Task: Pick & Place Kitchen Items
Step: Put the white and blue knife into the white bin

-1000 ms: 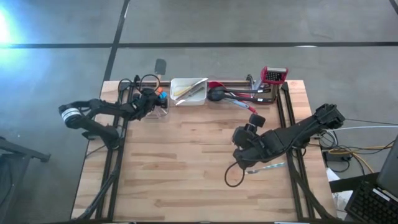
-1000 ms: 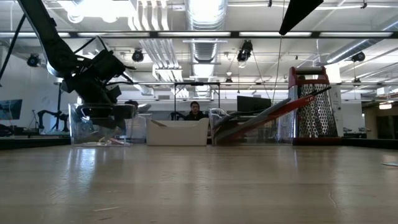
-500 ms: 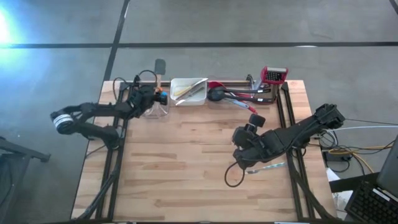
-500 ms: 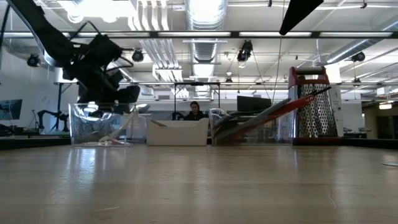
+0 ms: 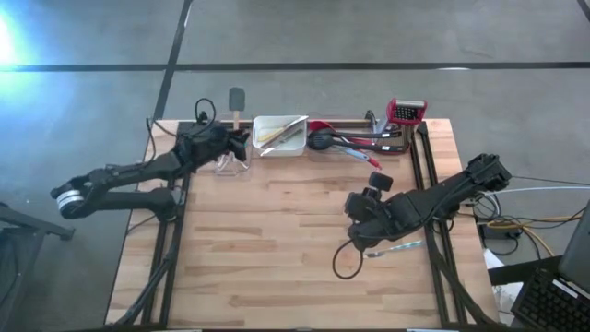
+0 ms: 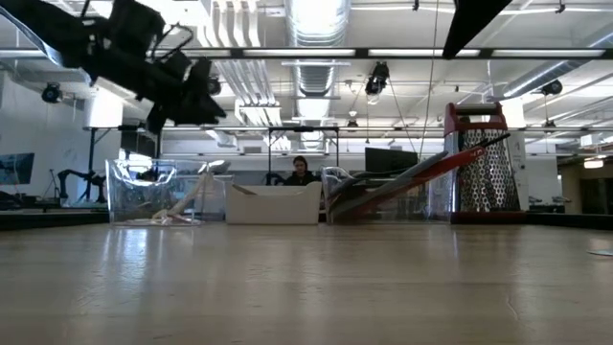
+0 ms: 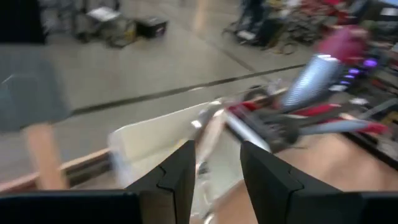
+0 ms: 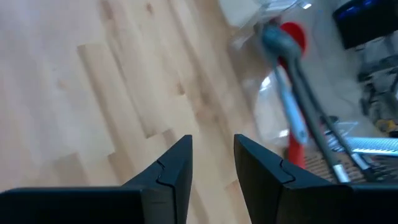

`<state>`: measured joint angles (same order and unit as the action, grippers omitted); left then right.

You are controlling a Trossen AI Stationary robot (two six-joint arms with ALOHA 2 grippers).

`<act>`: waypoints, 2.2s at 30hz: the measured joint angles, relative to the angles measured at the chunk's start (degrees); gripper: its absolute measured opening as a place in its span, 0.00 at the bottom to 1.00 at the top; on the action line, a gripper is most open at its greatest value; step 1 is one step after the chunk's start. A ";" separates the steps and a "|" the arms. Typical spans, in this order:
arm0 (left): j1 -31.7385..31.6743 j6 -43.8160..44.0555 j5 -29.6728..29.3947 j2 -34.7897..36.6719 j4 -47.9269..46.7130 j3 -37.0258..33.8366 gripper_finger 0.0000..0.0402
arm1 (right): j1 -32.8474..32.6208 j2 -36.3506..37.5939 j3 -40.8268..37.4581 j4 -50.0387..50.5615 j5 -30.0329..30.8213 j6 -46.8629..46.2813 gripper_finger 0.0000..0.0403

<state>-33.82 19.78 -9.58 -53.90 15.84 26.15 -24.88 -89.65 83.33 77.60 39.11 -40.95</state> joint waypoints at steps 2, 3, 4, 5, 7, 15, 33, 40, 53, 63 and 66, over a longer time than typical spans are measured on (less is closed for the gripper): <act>3.45 -1.79 -0.95 1.93 0.14 0.00 0.31 | -0.02 0.00 0.00 0.07 -2.66 0.18 0.26; 5.34 -2.65 -1.49 2.79 0.11 0.00 0.30 | -0.11 0.00 0.00 0.08 -4.24 0.39 0.26; 7.34 -3.51 -2.02 3.57 0.01 0.00 0.29 | -0.31 0.00 0.00 0.11 -6.06 0.71 0.26; 9.37 -4.21 -2.44 4.31 0.01 0.00 0.28 | -0.60 0.00 0.00 0.13 -7.89 0.83 0.25; 13.69 -5.22 -3.42 5.38 0.07 0.00 0.27 | -1.57 0.00 0.00 0.11 -11.33 0.84 0.24; 31.46 -8.42 -15.90 3.97 0.00 -0.05 0.22 | -9.89 0.00 -1.51 3.38 -19.06 -5.19 0.19; 38.93 -8.03 -13.21 -5.33 4.15 -0.13 0.24 | -18.49 1.34 -20.71 3.90 -41.53 -22.63 0.27; 38.93 -9.02 -13.00 -5.25 4.34 -0.13 0.24 | -19.04 8.57 -32.20 -8.41 -44.49 -26.16 0.34; 38.90 -9.11 -12.98 -5.32 5.18 -0.13 0.23 | -19.11 20.77 -49.29 -22.43 -49.95 -27.37 0.38; 38.90 -9.16 -12.98 -5.32 5.47 -0.13 0.23 | -19.08 20.69 -54.30 -24.37 -49.80 -24.29 0.34; 38.90 -9.49 -12.98 -5.32 6.23 -0.13 0.23 | -19.08 20.67 -53.85 -23.95 -48.75 -23.30 0.33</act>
<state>5.08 10.29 -22.57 -59.22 22.07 26.02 -43.97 -68.98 29.48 53.65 -9.64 -64.25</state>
